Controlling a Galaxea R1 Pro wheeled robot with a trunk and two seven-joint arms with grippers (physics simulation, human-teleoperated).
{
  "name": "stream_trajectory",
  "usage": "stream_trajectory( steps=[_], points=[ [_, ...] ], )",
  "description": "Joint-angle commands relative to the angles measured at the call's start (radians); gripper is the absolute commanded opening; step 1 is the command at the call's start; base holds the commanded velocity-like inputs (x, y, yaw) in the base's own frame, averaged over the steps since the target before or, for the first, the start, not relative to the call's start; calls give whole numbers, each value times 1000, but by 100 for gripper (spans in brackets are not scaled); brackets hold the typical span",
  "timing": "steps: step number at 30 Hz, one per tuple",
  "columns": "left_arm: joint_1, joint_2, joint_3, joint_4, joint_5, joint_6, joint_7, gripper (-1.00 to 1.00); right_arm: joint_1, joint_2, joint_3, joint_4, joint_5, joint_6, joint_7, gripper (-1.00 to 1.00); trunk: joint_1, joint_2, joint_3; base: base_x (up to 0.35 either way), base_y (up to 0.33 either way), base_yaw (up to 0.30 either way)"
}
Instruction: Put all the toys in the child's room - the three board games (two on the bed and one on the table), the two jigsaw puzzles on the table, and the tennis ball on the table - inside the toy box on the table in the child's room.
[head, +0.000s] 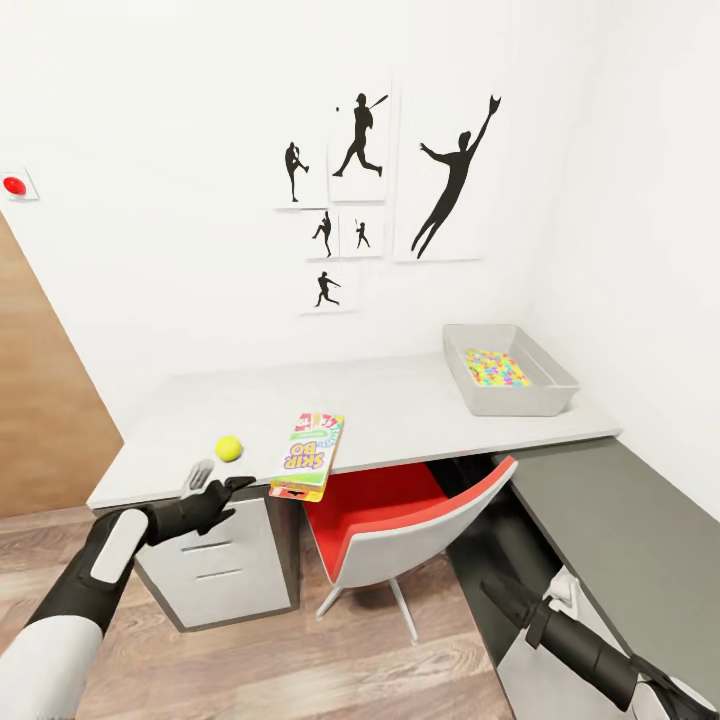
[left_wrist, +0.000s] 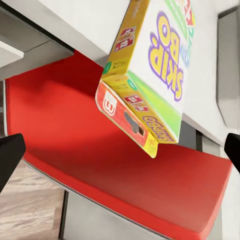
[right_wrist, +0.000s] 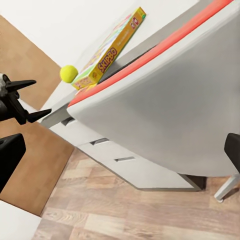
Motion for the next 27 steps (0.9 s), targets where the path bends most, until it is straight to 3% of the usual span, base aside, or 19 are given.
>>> stream_trajectory(
  steps=[1, 6, 10, 14, 17, 22, 27],
  points=[
    [-5, -2, 4, 8, -3, 3, -6, 100, -1, 0, 0, -3, -8, 10, 2, 100, 0, -1, -1, 0, 0, 0],
    [-11, -22, 5, 19, 6, -17, -39, 100, -1, -1, -2, -9, -10, 11, 3, 100, 0, -1, -1, 0, 0, 0],
    [-13, -48, 4, 24, 12, -35, -169, 100, -1, -9, -4, -12, -19, 12, 4, 100, 0, -1, -1, 0, 0, 0],
    [-13, -55, 4, 51, 12, -40, -266, 100, -1, -10, -5, -19, -21, 13, 4, 100, 0, -1, -1, 0, 0, 0],
    [-13, -56, 4, 99, 9, -47, -292, 100, -1, -8, -3, -38, -22, 17, 4, 100, 0, -1, -1, 0, 0, 0],
    [-13, -57, 2, 179, 9, -130, -318, 100, -1, -5, 0, -104, -19, 36, 3, 100, 0, -1, -1, 0, 0, 0],
    [-12, -57, 1, 209, 11, -172, -350, 100, -1, -1, 4, -133, -9, 53, 0, 100, 0, -1, -1, 0, 0, 0]
  ],
)
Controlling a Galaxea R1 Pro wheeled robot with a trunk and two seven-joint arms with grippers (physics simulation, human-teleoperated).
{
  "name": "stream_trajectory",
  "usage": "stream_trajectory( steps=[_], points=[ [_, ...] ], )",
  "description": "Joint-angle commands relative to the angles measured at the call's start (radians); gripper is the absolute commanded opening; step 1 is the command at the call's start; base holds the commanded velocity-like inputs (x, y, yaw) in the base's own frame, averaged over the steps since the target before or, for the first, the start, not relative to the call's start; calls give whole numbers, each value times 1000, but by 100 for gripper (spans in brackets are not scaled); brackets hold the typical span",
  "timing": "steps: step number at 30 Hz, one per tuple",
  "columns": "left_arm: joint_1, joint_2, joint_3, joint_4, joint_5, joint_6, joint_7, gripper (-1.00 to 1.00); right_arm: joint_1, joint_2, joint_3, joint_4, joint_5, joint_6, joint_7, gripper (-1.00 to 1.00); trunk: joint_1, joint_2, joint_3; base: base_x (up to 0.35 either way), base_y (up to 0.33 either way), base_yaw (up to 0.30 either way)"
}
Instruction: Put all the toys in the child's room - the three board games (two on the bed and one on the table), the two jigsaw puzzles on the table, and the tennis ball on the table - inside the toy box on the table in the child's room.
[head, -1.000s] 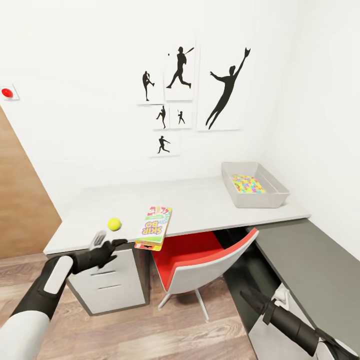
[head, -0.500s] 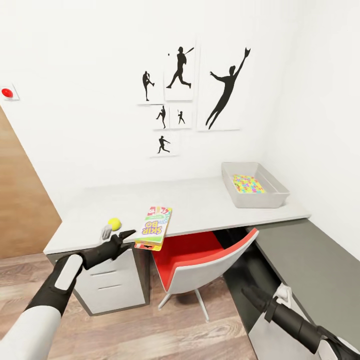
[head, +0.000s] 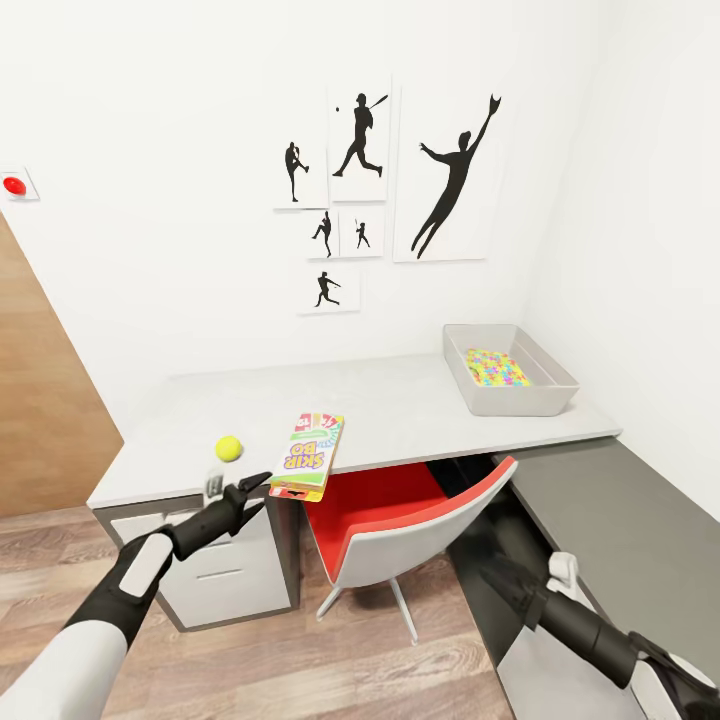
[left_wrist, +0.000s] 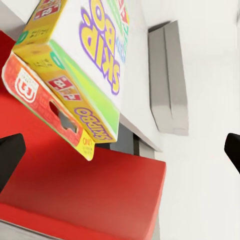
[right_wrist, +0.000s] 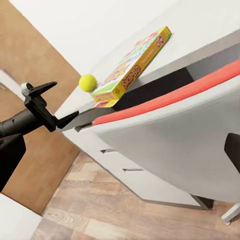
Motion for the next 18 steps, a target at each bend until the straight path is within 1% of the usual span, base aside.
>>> stream_trajectory(
  steps=[1, 8, 14, 18],
  points=[
    [0, 0, 3, 2, 2, 4, -4, 100, -1, 0, 0, -1, -7, 10, 2, 100, 0, -1, -1, 0, 0, 0],
    [1, -1, 3, 14, 3, -1, -10, 100, -1, 0, 1, -3, -5, 13, 0, 100, 0, -1, -1, 0, 0, 0],
    [1, -2, 5, 49, 2, -4, -9, 100, -1, -1, 1, -4, -5, 13, 0, 100, 0, -1, -1, 0, 0, 0],
    [1, -2, 5, 57, 2, -5, -9, 100, -1, -1, 0, -5, -6, 13, 1, 100, 0, -1, -1, 0, 0, 0]
  ],
)
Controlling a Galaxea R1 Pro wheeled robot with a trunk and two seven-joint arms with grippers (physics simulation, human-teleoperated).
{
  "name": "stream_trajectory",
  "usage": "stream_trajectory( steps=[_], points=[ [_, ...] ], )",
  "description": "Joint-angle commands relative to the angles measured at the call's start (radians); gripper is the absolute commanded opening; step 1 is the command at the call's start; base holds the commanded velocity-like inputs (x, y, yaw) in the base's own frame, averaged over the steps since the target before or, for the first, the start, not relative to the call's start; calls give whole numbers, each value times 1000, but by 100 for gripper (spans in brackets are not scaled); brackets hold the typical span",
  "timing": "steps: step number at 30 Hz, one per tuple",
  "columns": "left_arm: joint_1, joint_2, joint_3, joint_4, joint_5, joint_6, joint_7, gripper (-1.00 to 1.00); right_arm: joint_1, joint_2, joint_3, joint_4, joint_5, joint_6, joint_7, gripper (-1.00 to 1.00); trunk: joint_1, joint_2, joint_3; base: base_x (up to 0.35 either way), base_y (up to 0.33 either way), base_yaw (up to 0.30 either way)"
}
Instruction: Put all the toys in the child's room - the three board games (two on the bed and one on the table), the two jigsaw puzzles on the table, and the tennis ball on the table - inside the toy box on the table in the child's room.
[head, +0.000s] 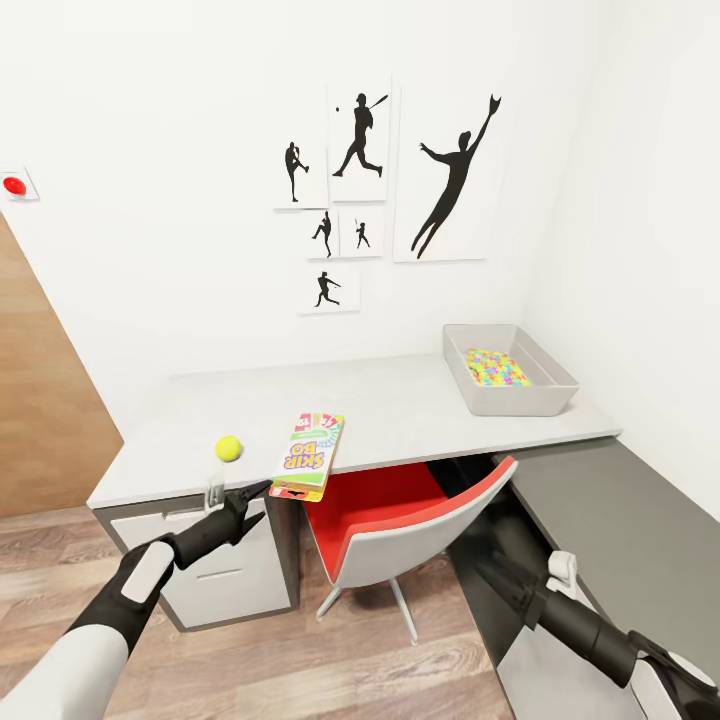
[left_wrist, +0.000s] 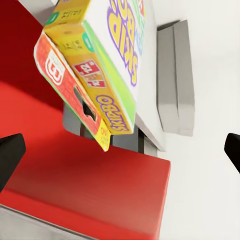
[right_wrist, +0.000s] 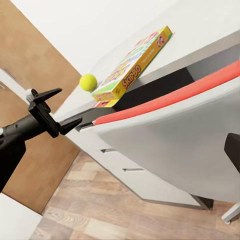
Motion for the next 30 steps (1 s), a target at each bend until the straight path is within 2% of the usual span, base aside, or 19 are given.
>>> stream_trajectory(
  steps=[1, 6, 8, 13, 17, 20, 22, 26, 30],
  points=[
    [-1, 0, 3, 1, 2, 6, -1, 100, -1, 0, 0, 0, -8, 10, 2, 100, 0, -1, -1, 0, 0, 0],
    [-1, -1, 3, 3, 2, 6, 0, 100, -1, -3, -4, 2, -15, 11, 6, 100, 0, -1, -1, 0, 0, 0],
    [-1, -2, 3, 3, 1, 6, -1, 100, -1, -7, -5, 3, -19, 11, 10, 100, 8, -15, -7, 0, 0, 0],
    [-1, -3, 3, 3, 2, 6, -1, 100, -1, -15, -9, 4, -27, 13, 70, 100, 27, -50, -23, 0, 0, 0],
    [-1, -3, 4, 3, 2, 6, -2, 100, 0, -17, -37, 2, -36, 27, 214, 100, 42, -78, -35, 0, 0, 0],
    [-1, -3, 3, 3, 1, 6, -2, 100, 0, -16, -89, 2, -38, 62, 395, 100, 54, -99, -45, 0, 0, 0],
    [-1, -3, 3, 4, 1, 6, -2, 100, 0, -14, -111, 0, -40, 82, 476, 100, 61, -113, -51, 0, 0, 0],
    [-1, -4, 3, 4, 1, 6, -3, 100, 0, -16, -135, -1, -60, 140, 541, 100, 77, -141, -64, 0, 0, 0],
    [-1, -7, 2, 3, 0, 6, -3, 100, 0, -18, -145, -3, -88, 192, 559, 100, 92, -169, -76, 0, 0, 0]
  ],
)
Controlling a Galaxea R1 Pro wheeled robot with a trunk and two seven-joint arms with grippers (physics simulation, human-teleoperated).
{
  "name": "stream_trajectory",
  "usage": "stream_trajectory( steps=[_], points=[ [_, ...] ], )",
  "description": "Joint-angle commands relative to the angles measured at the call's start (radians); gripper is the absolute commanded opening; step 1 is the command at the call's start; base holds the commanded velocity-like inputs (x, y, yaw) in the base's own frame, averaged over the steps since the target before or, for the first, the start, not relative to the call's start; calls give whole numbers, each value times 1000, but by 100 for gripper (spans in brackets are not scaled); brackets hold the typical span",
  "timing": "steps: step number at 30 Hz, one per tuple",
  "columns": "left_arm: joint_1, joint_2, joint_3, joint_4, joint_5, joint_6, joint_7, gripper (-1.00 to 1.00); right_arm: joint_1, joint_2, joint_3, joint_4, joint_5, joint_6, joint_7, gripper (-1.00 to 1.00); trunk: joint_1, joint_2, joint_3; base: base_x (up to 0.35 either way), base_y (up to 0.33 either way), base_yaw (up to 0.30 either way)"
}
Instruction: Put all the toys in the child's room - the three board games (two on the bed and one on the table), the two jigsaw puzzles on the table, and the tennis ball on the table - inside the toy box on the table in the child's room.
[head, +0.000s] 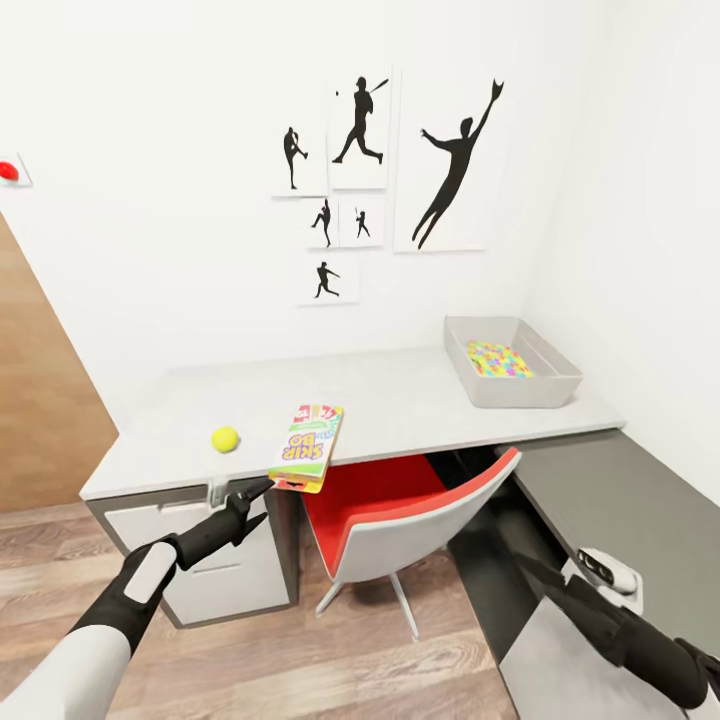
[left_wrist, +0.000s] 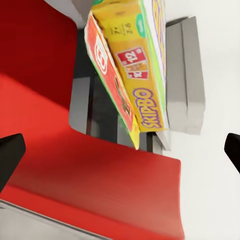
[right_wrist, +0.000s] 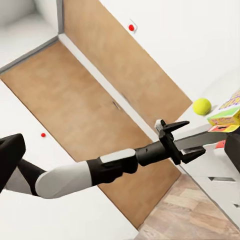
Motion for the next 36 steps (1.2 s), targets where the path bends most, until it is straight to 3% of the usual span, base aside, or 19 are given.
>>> stream_trajectory(
  steps=[1, 7, 10, 36],
  points=[
    [-1, -2, 2, 0, 2, 6, -2, 100, -1, 0, -1, 0, -5, 29, 5, 100, 4, -8, -4, 0, 0, 0],
    [-1, -25, -1, 0, -4, 6, -2, 100, 0, 2, -3, 1, -8, 76, 6, 100, 27, -50, -23, 0, 0, 0],
    [-1, -31, -2, 0, -7, 6, -3, 100, 0, 4, -2, 1, -8, 79, 5, 100, 27, -50, -23, 0, 0, 0],
    [-1, -33, -11, -2, -11, 6, -38, 100, 0, 16, 4, 1, 5, 78, 3, 100, 27, -50, -23, 62, 0, 0]
  ],
)
